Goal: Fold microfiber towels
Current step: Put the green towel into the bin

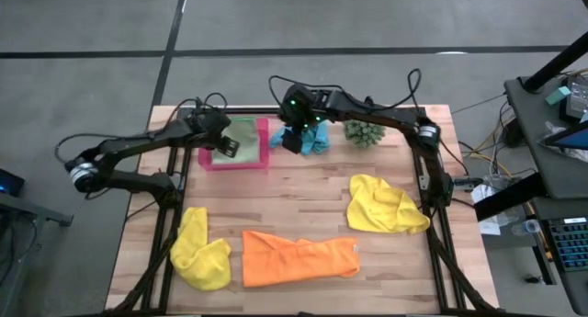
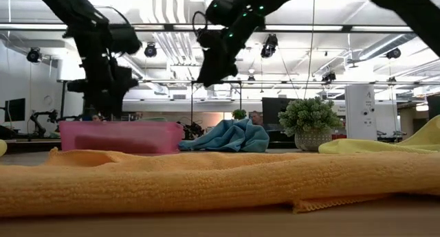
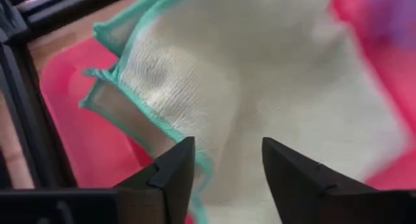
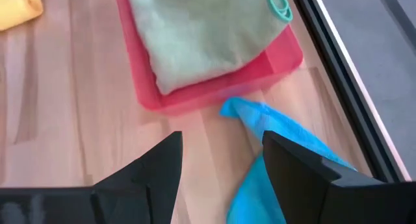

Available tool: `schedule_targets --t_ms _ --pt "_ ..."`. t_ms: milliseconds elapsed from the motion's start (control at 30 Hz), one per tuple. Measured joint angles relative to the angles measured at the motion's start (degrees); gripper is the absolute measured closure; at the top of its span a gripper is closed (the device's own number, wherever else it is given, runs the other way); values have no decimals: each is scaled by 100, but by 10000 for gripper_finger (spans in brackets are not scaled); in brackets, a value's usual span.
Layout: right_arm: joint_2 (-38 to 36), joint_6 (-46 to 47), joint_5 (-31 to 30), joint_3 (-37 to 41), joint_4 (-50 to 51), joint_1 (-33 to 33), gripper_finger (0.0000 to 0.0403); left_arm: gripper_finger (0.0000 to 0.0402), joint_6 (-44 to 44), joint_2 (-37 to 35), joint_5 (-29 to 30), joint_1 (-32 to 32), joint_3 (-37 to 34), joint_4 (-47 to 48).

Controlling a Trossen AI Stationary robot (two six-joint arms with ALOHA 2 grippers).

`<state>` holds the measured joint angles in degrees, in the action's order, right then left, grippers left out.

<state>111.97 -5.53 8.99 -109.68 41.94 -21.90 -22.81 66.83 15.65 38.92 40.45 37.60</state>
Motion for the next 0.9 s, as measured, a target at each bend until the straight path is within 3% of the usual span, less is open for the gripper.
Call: schedule_targets --t_ms 233,467,600,767,900 --pt "-785 298 1 1344 -876 58 200 309 184 1059 1564 20 116 -244" --pt "-1365 499 -2 2261 -1282 66 200 341 827 1563 1957 21 439 -224" --pt "-1622 556 -2 2678 -1551 66 200 345 966 1568 1867 17 702 33" --pt "-1835 557 -3 3050 -1795 64 200 346 1044 1273 680 -13 910 334" --pt "-1931 572 -4 3310 -2081 64 200 346 1036 1276 447 -2 717 359"
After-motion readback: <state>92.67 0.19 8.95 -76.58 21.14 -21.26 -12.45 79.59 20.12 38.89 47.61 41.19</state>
